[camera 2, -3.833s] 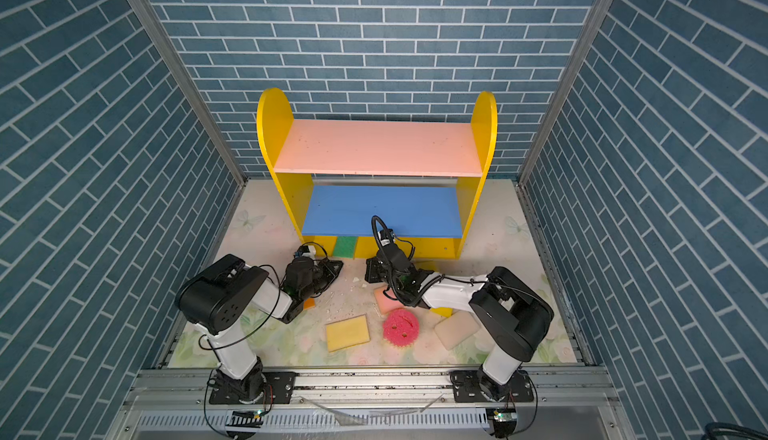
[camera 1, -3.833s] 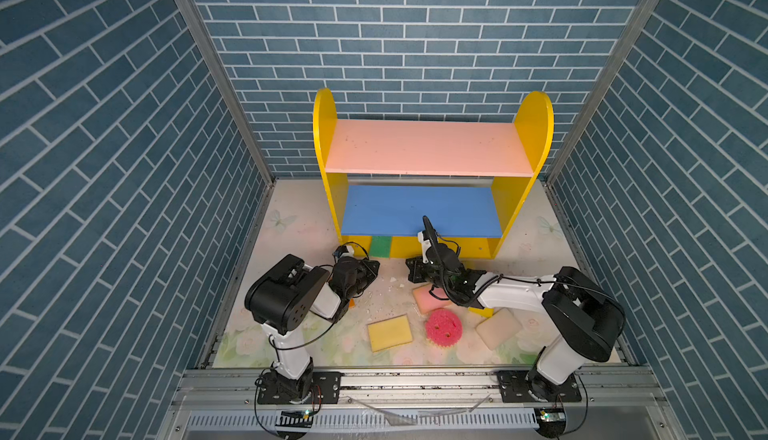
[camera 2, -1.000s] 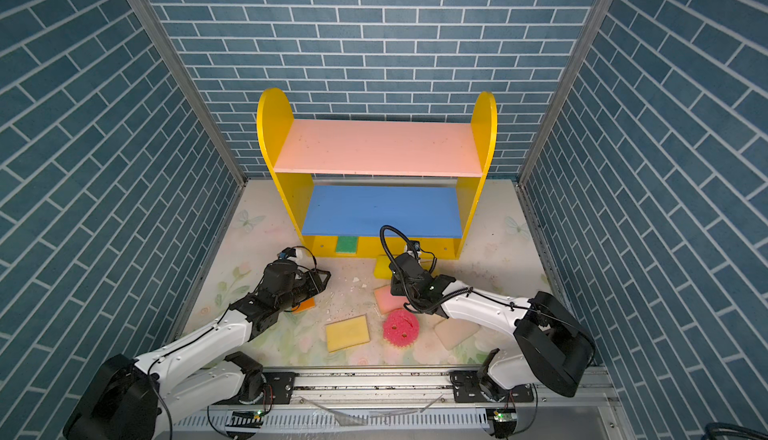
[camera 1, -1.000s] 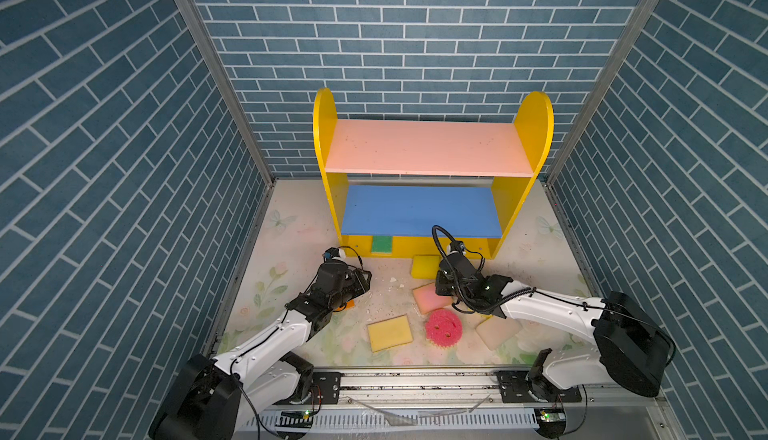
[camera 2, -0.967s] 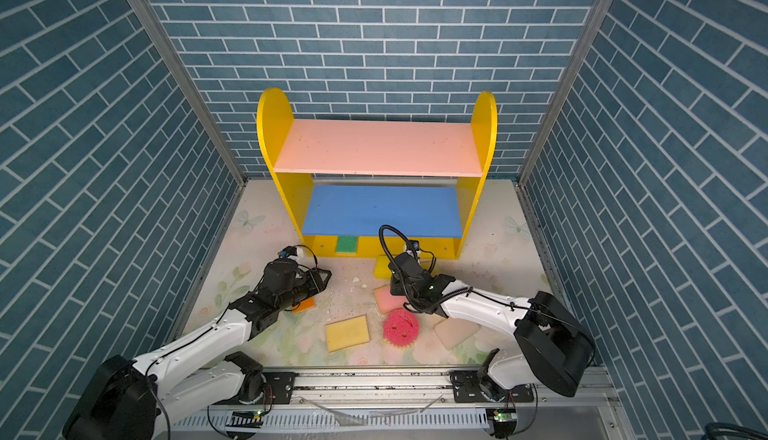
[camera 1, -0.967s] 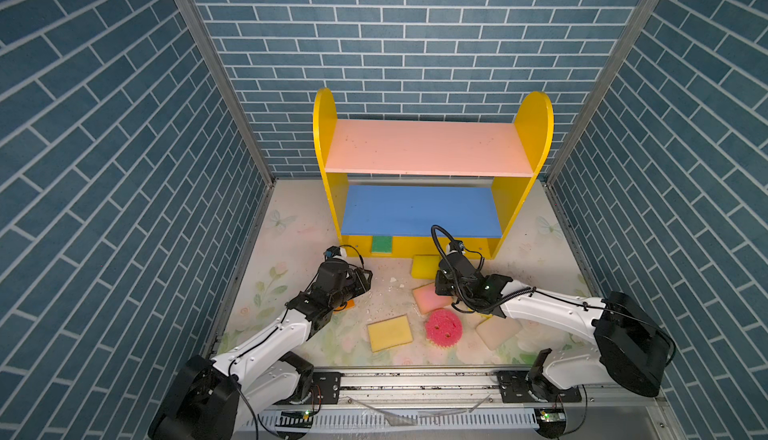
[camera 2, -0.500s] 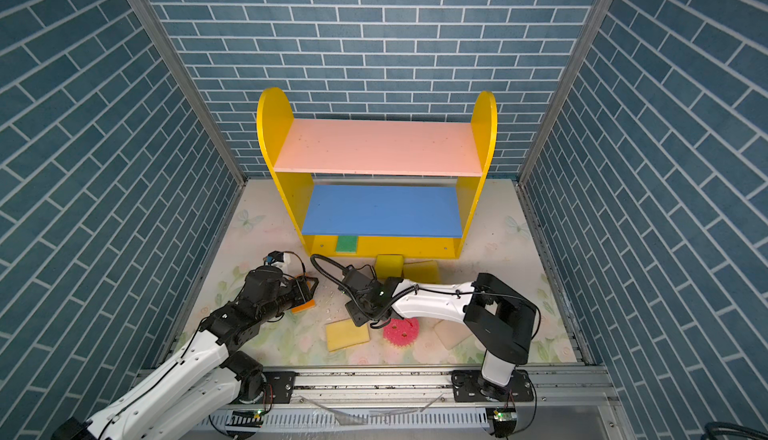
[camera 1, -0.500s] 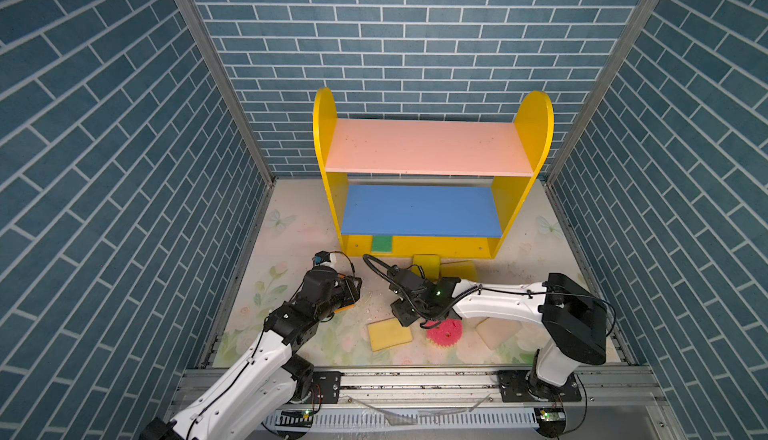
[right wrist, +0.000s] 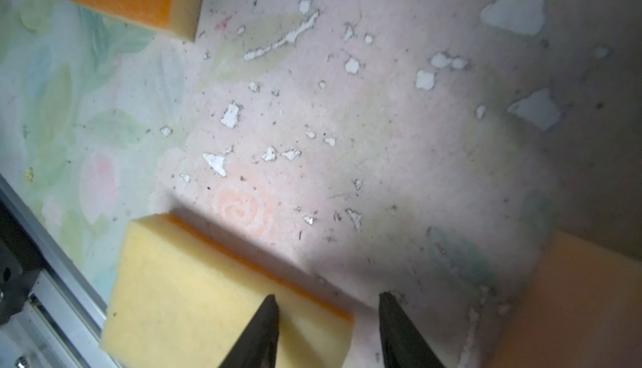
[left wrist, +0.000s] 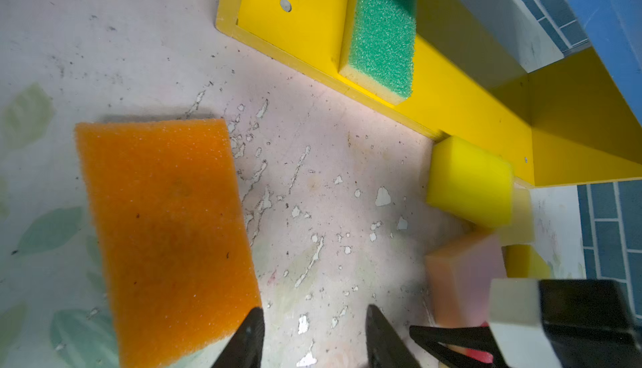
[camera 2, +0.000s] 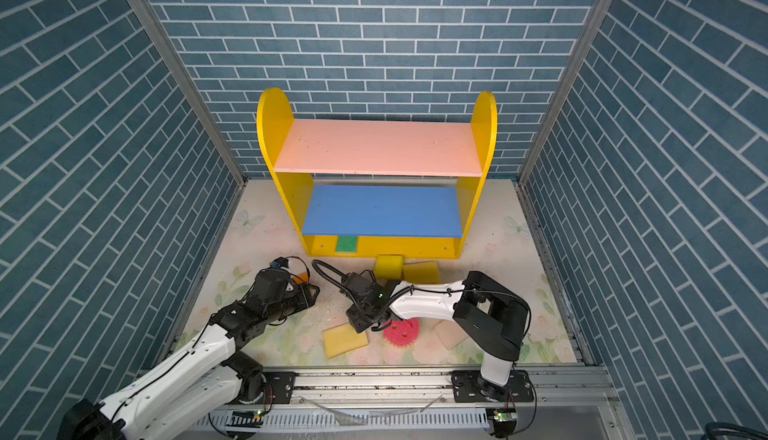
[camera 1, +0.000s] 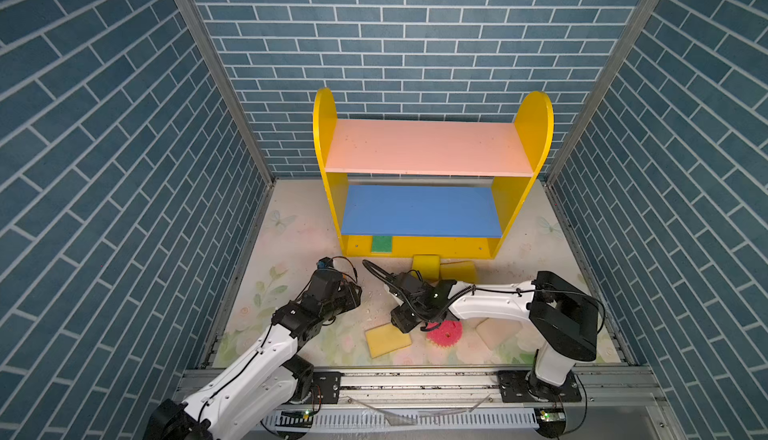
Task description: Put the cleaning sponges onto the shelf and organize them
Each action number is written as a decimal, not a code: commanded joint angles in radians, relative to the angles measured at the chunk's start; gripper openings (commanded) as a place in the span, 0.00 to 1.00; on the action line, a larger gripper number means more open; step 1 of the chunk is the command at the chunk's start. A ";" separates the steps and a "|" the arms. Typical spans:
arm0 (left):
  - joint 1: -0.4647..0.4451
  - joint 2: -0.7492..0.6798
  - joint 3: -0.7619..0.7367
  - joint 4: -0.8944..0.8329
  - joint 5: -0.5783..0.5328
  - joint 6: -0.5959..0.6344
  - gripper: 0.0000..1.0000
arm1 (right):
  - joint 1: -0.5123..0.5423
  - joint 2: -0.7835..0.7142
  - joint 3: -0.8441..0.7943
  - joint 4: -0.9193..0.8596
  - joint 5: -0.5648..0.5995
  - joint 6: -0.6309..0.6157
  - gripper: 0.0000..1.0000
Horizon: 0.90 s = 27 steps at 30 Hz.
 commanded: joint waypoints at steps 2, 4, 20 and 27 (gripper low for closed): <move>-0.001 0.012 0.011 0.013 0.008 0.010 0.49 | -0.007 -0.052 -0.045 0.022 -0.050 0.040 0.49; -0.001 0.019 0.021 0.013 0.012 0.018 0.49 | -0.022 -0.079 -0.073 0.063 -0.072 0.059 0.50; -0.001 0.027 0.032 -0.021 -0.031 0.042 0.49 | -0.046 -0.050 -0.096 0.047 -0.172 0.084 0.45; 0.000 -0.008 0.073 -0.203 -0.195 0.066 0.50 | -0.045 -0.011 -0.074 0.121 -0.129 0.114 0.47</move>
